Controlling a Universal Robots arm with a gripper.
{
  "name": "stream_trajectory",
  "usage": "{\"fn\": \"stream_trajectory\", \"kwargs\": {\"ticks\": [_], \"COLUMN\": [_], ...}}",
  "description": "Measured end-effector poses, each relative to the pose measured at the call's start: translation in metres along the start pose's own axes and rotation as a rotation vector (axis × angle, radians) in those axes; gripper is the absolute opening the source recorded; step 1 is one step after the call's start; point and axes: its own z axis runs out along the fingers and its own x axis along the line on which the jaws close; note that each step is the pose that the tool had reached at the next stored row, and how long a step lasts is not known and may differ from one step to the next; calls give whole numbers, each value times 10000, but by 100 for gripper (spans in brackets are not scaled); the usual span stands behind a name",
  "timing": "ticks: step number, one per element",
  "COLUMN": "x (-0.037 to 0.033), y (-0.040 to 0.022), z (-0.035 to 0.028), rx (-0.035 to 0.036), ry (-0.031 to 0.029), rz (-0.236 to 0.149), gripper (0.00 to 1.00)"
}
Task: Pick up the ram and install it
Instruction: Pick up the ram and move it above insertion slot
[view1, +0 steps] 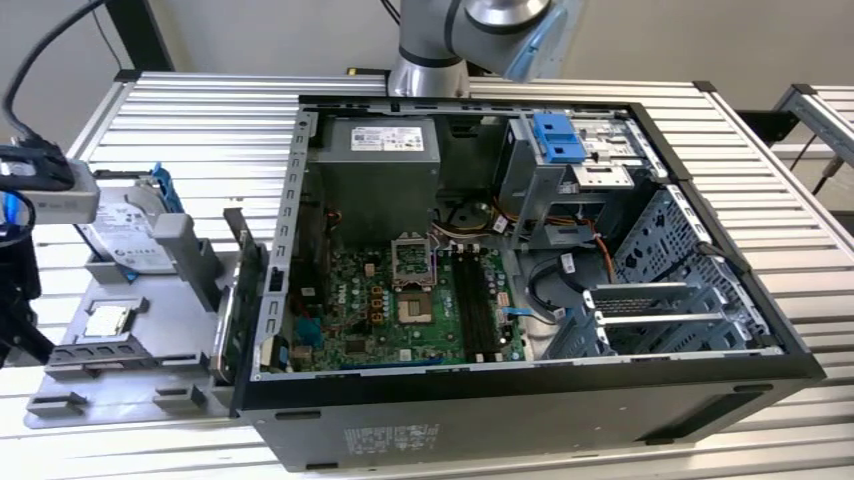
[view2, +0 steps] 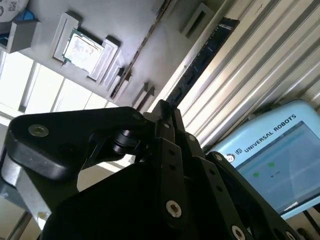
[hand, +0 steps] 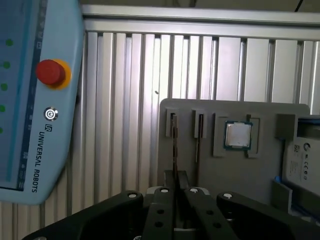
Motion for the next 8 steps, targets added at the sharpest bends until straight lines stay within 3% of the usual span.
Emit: {"fn": "stream_trajectory", "kwargs": {"ticks": [8], "x": [2], "y": [12], "z": [-315], "rx": [7], "ry": [49], "rz": [3], "gripper": [0]}}
